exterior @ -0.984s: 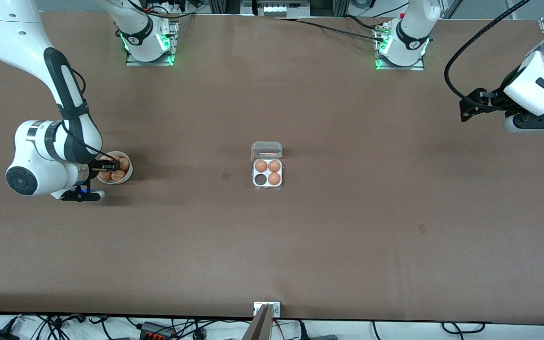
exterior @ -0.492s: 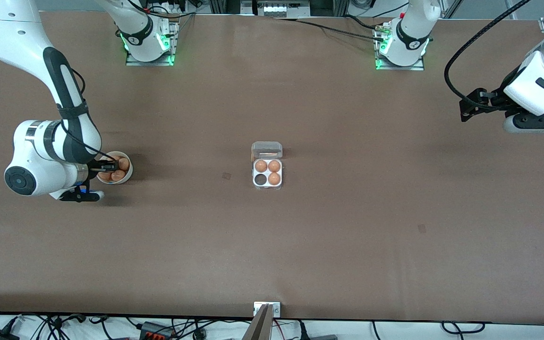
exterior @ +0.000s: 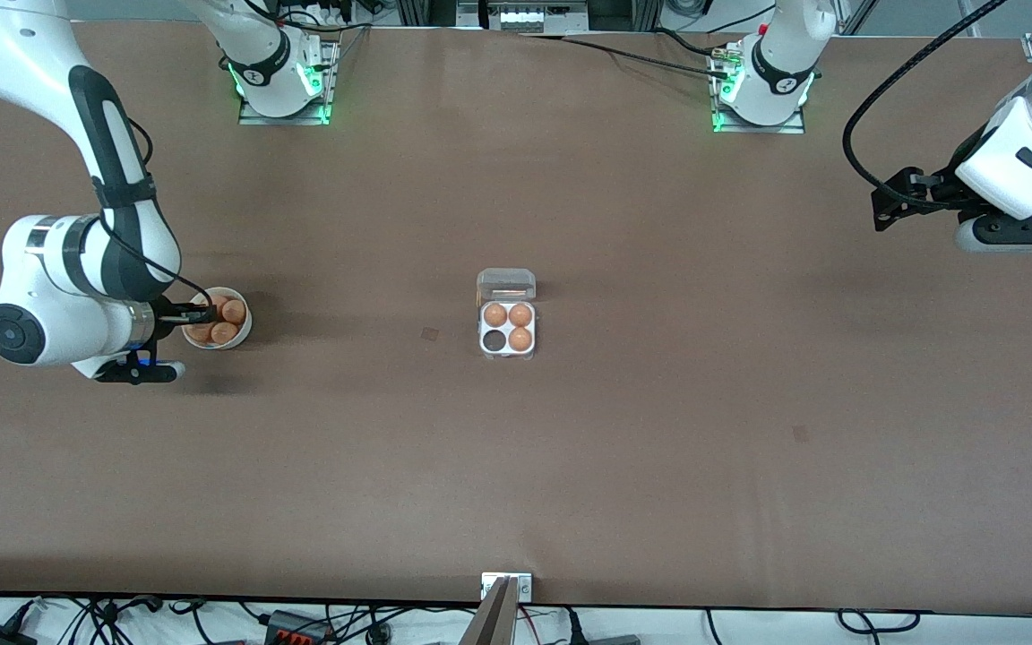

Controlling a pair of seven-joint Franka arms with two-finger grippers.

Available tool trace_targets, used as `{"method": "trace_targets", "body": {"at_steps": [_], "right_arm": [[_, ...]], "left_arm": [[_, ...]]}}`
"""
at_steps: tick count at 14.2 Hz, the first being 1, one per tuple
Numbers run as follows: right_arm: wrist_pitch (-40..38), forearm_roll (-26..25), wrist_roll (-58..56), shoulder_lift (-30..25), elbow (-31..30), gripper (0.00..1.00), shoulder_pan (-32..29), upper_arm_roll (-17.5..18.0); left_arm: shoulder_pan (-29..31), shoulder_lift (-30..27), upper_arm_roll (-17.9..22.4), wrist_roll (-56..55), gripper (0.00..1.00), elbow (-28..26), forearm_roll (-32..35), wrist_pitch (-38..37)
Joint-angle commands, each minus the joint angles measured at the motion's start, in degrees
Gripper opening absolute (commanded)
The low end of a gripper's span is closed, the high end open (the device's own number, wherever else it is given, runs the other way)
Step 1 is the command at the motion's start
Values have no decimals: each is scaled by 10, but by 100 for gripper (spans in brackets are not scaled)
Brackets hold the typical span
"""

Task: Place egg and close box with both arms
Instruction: 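Carry the egg to the egg box with the right gripper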

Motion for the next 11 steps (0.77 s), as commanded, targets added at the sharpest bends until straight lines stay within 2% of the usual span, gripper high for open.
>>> {"method": "trace_targets", "body": {"at_steps": [1, 4, 9, 11], "right_arm": [[-38, 31, -8, -6, 59, 14, 10, 27], [-18, 58, 4, 1, 101, 14, 30, 75], [111, 154, 28, 46, 119, 14, 130, 75], [179, 155, 90, 68, 120, 14, 171, 76]], "left_arm": [[5, -3, -4, 11, 100, -3, -16, 1], [8, -3, -4, 11, 100, -3, -18, 2], [9, -5, -4, 11, 100, -3, -18, -2], [9, -5, -4, 12, 100, -3, -18, -1]]}}
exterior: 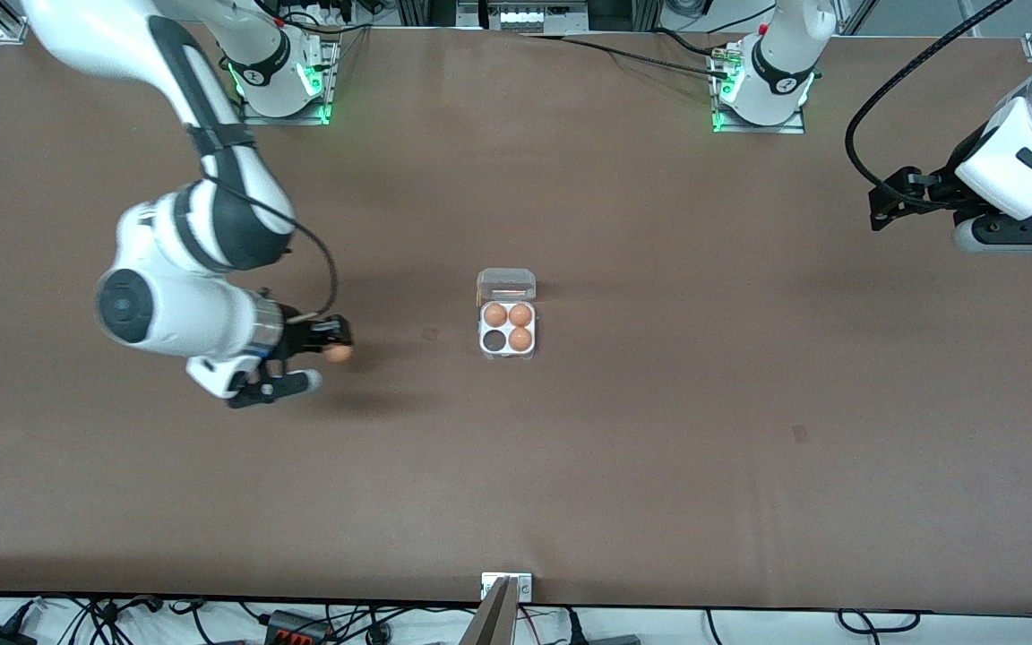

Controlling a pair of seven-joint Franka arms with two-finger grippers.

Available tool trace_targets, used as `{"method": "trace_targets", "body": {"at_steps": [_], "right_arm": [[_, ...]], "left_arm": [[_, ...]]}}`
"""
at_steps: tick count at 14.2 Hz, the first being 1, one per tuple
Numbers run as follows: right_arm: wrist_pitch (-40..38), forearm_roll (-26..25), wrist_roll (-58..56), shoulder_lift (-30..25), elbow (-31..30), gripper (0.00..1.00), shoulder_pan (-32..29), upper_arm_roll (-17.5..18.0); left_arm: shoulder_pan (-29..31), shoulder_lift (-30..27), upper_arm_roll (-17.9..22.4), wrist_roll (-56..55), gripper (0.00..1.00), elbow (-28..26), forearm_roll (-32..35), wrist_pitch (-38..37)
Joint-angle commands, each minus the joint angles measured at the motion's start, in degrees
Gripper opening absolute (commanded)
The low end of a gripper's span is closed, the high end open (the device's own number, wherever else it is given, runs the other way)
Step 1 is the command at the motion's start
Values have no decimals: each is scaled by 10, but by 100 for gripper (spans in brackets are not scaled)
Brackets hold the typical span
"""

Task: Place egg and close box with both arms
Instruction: 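Carry the egg to the egg box with the right gripper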

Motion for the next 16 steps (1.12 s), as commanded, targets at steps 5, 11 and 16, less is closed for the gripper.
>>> {"method": "trace_targets", "body": {"at_steps": [5, 11, 16], "right_arm": [[150, 11, 209, 68, 20, 14, 122, -2], [166, 11, 254, 98, 20, 14, 166, -2], [187, 11, 254, 117, 21, 14, 174, -2]], "left_arm": [[7, -4, -3, 12, 100, -2, -8, 3], [6, -4, -5, 5, 100, -6, -7, 0], [7, 4, -2, 4, 100, 1, -7, -5]]}}
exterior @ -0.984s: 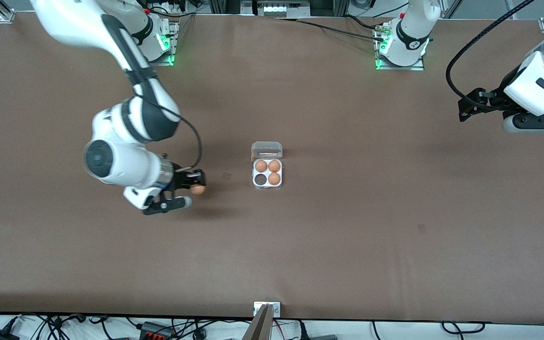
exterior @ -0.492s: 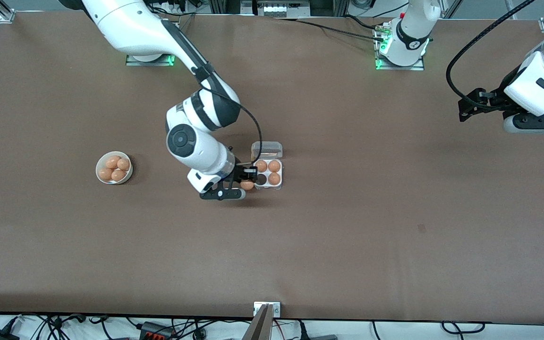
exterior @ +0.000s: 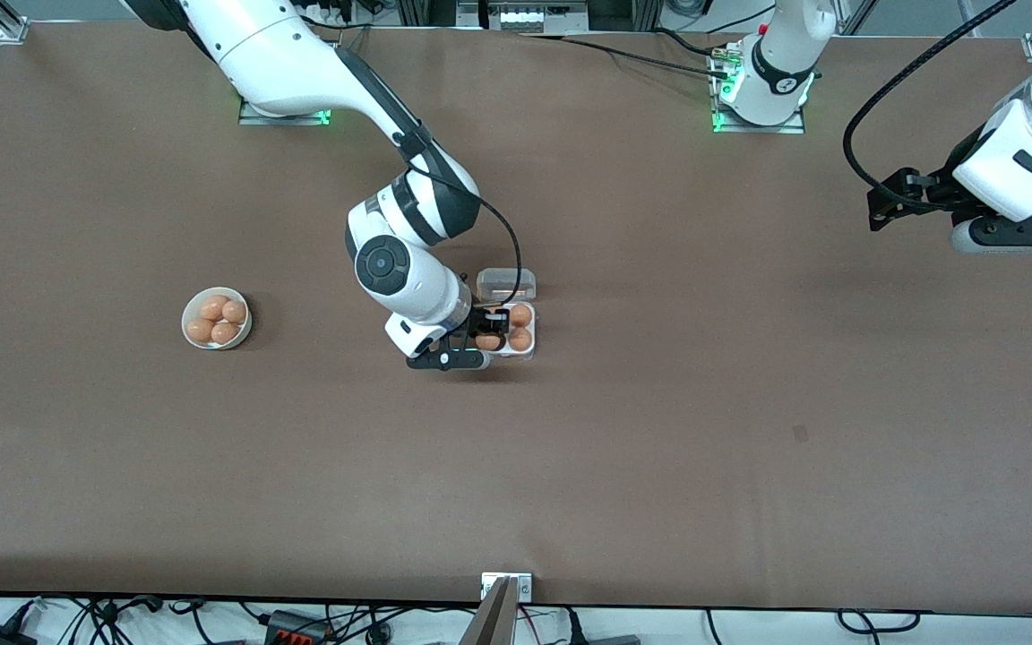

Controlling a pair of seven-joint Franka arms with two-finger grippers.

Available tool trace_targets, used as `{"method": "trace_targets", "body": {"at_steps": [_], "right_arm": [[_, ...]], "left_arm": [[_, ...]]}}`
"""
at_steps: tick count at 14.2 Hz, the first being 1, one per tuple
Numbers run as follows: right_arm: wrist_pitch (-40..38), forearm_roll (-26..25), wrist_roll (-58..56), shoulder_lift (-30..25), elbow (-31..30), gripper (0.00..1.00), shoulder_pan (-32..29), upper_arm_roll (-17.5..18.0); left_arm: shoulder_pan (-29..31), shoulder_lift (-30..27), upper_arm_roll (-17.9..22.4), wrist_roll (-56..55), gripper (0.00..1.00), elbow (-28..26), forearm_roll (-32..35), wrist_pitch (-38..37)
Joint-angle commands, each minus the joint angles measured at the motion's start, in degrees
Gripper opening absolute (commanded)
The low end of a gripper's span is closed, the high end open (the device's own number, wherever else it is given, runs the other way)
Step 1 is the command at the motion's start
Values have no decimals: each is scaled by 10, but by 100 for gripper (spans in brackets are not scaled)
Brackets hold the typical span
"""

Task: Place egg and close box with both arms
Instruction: 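Carry the egg to the egg box with the right gripper, then lower the egg into the empty cup and open the right gripper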

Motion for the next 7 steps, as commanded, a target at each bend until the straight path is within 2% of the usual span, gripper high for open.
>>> {"method": "trace_targets", "body": {"at_steps": [1, 2, 3, 4, 6, 7], "right_arm": [[6, 8, 8, 15, 16, 15, 11, -3], [14, 9, 7, 15, 16, 30, 11, -3], [16, 10, 10, 15, 16, 55, 11, -3], [17, 9, 29, 14, 17, 100, 11, -3], [-3, 5, 43, 5, 47, 100, 9, -4], [-41, -7, 41, -2, 62, 100, 6, -9]], "left_arm": [[6, 3, 0, 4, 100, 7, -6, -19], [5, 3, -3, 4, 100, 9, -5, -33], [5, 4, -4, 4, 100, 21, -3, -39], [5, 5, -4, 5, 100, 27, -3, -39], [4, 5, -4, 8, 100, 29, -6, -38], [5, 6, -4, 9, 100, 29, -6, -37]]}}
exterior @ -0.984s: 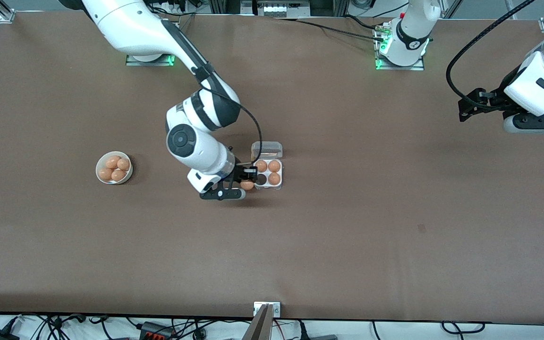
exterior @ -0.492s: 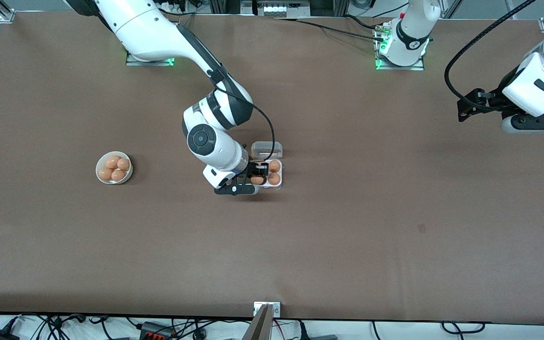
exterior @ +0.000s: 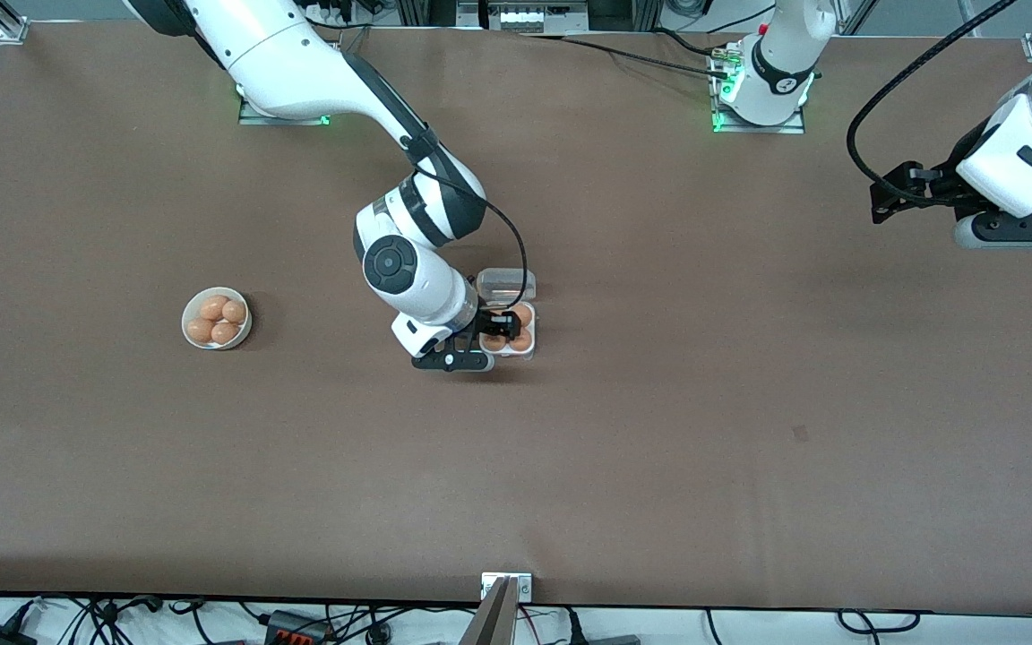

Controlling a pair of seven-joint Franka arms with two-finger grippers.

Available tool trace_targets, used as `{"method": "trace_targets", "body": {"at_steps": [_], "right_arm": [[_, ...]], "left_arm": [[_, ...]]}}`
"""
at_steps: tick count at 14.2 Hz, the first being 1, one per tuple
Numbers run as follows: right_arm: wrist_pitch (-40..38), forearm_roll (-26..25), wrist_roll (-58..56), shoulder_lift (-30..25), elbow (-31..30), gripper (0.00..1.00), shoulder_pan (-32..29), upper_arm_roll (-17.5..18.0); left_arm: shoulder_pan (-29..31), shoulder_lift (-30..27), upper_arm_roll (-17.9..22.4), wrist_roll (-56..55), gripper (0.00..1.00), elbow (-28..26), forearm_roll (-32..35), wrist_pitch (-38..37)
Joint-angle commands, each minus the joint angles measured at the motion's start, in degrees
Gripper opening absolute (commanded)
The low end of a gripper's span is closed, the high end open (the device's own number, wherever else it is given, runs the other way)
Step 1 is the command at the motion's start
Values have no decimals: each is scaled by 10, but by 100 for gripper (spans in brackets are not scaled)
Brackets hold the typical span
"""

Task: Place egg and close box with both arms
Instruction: 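Lower the egg into the empty cup and open the right gripper, then withdraw the right gripper while the left gripper reaches toward the box lid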

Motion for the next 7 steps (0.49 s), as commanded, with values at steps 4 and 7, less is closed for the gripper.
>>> {"method": "trace_targets", "body": {"at_steps": [4, 7], "right_arm": [[-237, -95, 1, -61, 123, 100, -9, -51], [-293, -104, -48, -115, 124, 100, -47, -70]], "left_arm": [[4, 13, 1, 10, 100, 42, 0, -13], [4, 13, 2, 12, 100, 42, -1, -13]]}}
